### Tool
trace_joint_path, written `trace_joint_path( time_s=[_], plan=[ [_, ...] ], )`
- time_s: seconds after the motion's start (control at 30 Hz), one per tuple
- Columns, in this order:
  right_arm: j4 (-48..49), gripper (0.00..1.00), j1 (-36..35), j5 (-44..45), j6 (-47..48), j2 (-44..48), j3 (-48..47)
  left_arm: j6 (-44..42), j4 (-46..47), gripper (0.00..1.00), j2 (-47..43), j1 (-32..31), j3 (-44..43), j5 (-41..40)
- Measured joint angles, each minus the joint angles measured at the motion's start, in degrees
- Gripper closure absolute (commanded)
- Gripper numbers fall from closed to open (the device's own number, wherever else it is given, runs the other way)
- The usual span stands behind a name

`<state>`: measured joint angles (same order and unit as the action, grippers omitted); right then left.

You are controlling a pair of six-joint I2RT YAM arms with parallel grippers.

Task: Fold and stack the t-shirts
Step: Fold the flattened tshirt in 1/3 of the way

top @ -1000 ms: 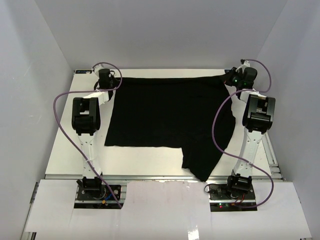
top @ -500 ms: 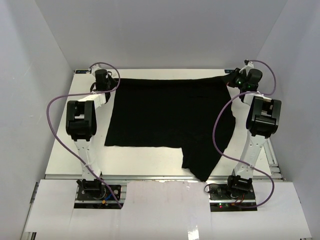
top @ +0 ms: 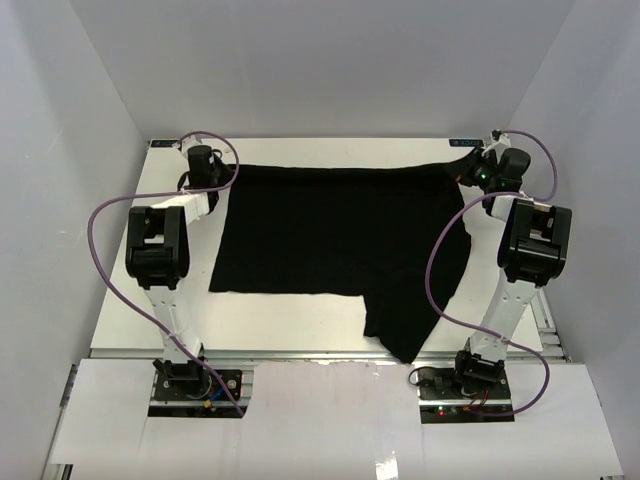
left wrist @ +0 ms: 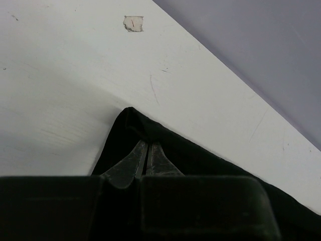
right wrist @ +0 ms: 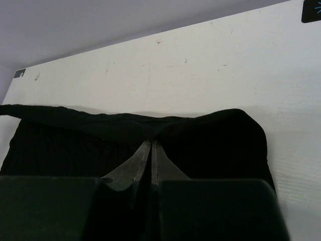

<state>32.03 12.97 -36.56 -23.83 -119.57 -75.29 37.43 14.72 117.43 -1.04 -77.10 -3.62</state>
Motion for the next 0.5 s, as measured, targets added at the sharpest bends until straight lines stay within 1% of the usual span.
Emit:
trace_joint_path(
  time_s=[0.27, 0.5],
  plan=[
    [1.09, 0.93, 0.55, -0.96, -0.02, 3.72, 4.96, 0.04, 0.11, 0.92, -2.93, 0.17, 3.06, 0.55],
    [0.94, 0.93, 1.05, -0.98, 0.04, 4.02, 7.74, -0.13, 0.17, 0.92, -4.31, 0.17, 5.64, 1.16]
  ],
)
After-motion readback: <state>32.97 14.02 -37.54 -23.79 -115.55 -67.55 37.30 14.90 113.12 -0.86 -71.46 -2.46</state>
